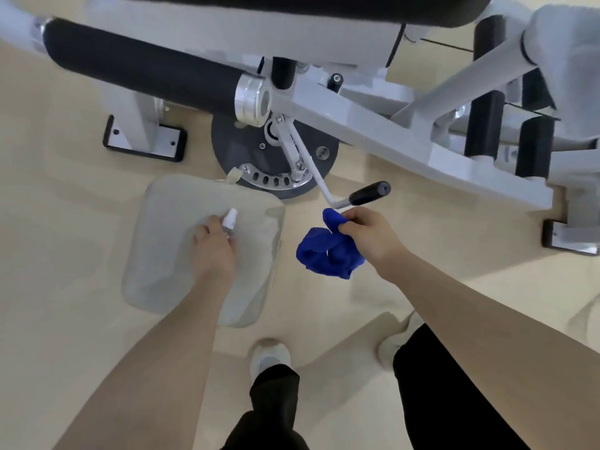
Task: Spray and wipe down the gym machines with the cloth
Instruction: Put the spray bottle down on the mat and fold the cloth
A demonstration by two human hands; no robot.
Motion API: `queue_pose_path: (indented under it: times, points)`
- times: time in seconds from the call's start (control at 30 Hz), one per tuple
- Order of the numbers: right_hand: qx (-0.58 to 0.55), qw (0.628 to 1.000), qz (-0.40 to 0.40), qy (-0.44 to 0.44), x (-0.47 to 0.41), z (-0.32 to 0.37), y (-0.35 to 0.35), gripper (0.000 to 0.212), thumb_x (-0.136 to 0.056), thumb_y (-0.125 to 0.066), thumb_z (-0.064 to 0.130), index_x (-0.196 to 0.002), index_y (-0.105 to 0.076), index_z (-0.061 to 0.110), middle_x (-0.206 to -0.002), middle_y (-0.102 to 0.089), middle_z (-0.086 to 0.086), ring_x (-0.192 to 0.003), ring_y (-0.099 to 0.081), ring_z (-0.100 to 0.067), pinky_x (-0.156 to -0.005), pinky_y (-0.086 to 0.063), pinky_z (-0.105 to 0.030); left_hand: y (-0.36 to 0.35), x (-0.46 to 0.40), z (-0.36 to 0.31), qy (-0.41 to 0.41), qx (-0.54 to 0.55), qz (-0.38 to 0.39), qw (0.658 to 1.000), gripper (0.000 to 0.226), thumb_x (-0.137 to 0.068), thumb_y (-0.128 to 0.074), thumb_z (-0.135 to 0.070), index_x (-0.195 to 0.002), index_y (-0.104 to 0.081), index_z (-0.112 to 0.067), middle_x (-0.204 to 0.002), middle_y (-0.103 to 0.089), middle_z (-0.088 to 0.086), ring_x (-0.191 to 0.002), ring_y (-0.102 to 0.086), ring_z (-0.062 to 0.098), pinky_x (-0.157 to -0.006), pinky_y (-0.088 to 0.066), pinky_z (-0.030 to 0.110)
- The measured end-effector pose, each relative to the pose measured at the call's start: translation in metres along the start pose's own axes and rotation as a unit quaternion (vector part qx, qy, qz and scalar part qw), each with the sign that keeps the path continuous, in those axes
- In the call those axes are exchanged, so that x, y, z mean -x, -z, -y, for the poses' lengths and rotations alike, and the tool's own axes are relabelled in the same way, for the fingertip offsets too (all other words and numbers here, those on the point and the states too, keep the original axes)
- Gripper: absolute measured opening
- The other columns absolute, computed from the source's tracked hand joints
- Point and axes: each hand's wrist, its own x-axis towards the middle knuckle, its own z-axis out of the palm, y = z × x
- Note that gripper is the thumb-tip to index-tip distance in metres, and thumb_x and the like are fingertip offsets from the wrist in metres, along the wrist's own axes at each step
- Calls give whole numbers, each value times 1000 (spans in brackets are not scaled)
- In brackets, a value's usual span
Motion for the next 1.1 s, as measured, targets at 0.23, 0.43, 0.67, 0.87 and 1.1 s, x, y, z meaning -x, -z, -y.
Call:
queue_pose_path:
  times: [0.23,0.43,0.67,0.87,1.1]
  points:
    - [34,999,9,-8,24,12,4,18,-87,-42,2,-89,-55,15,-81,-58,-2,-73,-53,-22,-65,-45,-29,24,9,0,16,-4,54,998,75,-85,-63,-19,-144,-18,-5,-147,-23,20,-130,-30,39,-104,-30,45]
    - [28,999,7,-36,88,37,49,19,-89,-39,4,-84,-54,16,-79,-56,-1,-72,-50,-18,-60,-40,-25,81,66,-50,-70,54,202,975,58,-91,-55,-21,-143,-31,-12,-147,-34,10,-128,-41,28,-104,-34,37]
    - [-163,985,-52,-7,183,77,151,31,-83,-30,-4,-66,-46,16,-61,-44,2,-59,-40,-14,-58,-33,-26,147,165,-194,-326,72,397,855,96,-75,-61,-10,-147,-5,-38,-150,-27,-11,-134,-31,6,-104,-36,30]
    - [-412,901,-135,-26,244,33,251,26,-91,-35,-3,-82,-46,19,-69,-54,-1,-59,-52,-14,-54,-44,-25,125,258,-298,-200,228,455,837,19,-95,-40,-13,-92,-59,-15,-76,-61,-4,-71,-58,9,-59,-45,15]
    - [-345,927,-135,-61,290,-129,365,15,-95,-44,24,-105,-55,21,-100,-57,9,-94,-53,-13,-81,-43,-32,19,386,-429,-109,403,540,731,27,-75,-47,-24,-98,-61,-26,-95,-67,1,-85,-65,17,-75,-51,32]
